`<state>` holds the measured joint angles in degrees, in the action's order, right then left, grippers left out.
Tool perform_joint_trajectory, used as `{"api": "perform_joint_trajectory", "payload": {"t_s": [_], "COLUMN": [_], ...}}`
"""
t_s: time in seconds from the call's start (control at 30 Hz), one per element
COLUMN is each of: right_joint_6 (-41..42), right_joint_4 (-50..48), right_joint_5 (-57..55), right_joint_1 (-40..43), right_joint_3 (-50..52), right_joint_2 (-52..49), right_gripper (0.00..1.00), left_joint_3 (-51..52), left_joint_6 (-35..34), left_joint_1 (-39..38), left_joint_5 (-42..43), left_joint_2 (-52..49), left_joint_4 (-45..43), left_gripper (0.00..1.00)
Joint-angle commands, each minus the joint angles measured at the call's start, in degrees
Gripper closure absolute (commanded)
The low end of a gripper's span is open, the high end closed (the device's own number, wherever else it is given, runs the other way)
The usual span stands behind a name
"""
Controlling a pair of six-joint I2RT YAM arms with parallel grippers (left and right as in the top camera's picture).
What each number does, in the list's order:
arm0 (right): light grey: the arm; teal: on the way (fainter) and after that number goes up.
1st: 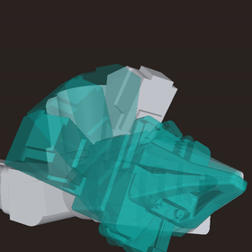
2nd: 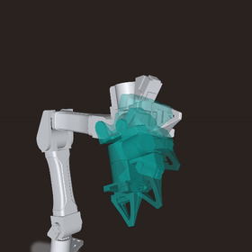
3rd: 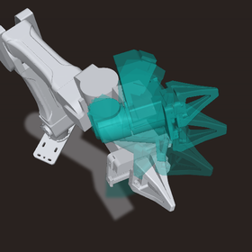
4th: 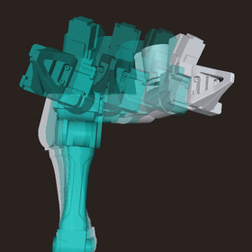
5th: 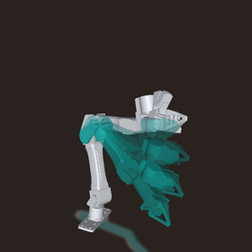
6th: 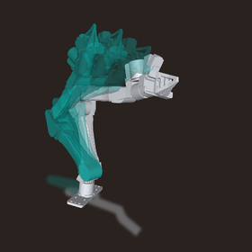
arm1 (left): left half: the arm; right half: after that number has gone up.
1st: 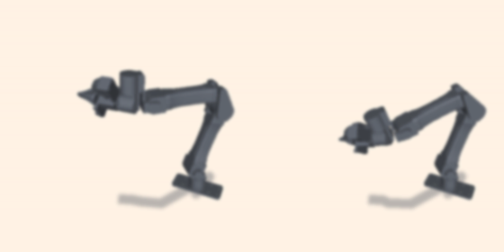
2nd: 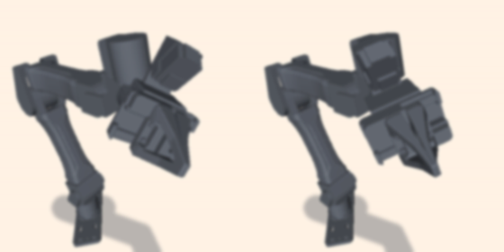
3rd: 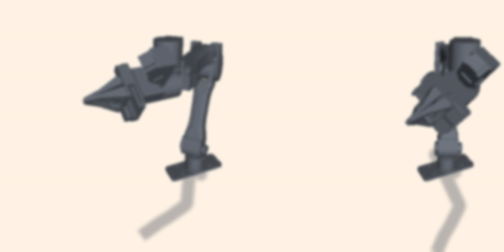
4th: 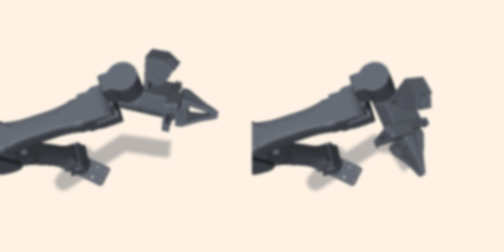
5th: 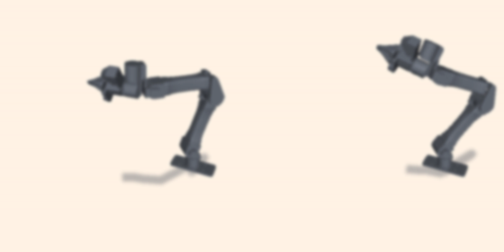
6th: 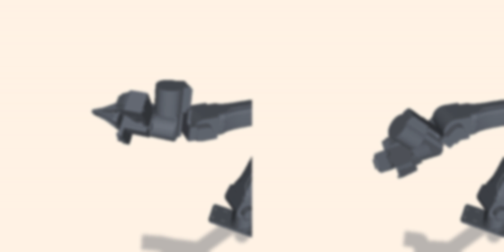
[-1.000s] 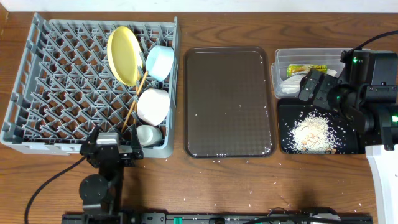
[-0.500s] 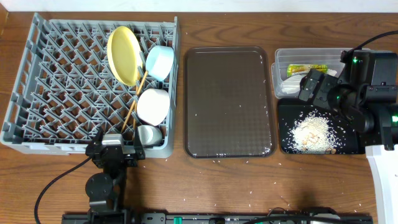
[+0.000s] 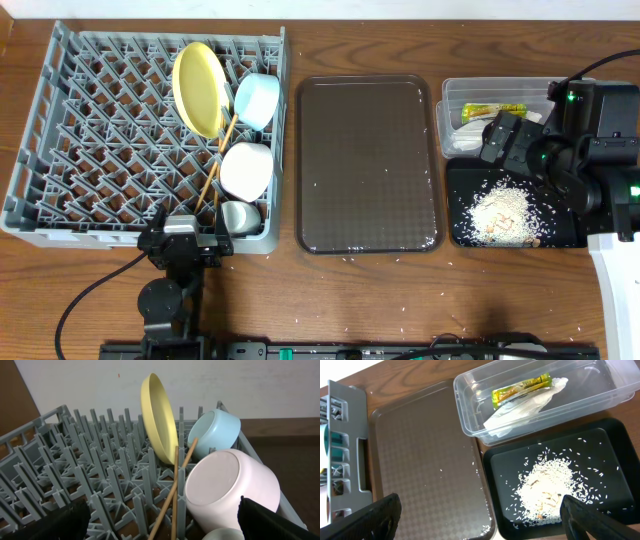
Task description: Sort waste into correct bins and load items into the dishwasher
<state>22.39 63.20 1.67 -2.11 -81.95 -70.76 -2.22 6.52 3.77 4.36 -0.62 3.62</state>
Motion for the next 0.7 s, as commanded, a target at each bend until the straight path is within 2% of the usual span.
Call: {"api": "perform_joint_trajectory", "payload": {"t_s": [0.0, 0.23, 0.3, 0.5, 0.67], "right_joint_6": [0.5, 0.5, -2.8, -4.9, -6.3], "right_joint_4": [0.0, 0.0, 0.0, 1.2, -2.8], "right_joint_5": [-0.3, -0.3, -3.5, -6.8, -6.8], "right_joint_1": [0.6, 0.6, 0.6, 0.5, 0.2], "right_joint_3": [-0.3, -0.3, -0.3, -0.1, 5.3], "right_joint_2": [0.2, 0.2, 0.2, 0.2, 3.4], "right_gripper": [0.01, 0.01, 0.01, 0.01, 0.01], "left_joint_3": [1.7, 1.7, 1.7, 1.7, 1.7], "left_joint_6": [1.2, 1.2, 1.2, 1.2, 1.2], "left_joint_1": [0.3, 0.3, 0.3, 0.3, 0.3], "left_joint_5": [0.6, 0.6, 0.6, 0.6, 0.6], "left_joint_2": [0.3, 0.3, 0.3, 0.3, 0.3], "left_joint_4": [0.5, 0.5, 0.5, 0.5, 0.5], "left_gripper": [0.05, 0.05, 0.05, 0.05, 0.05]}}
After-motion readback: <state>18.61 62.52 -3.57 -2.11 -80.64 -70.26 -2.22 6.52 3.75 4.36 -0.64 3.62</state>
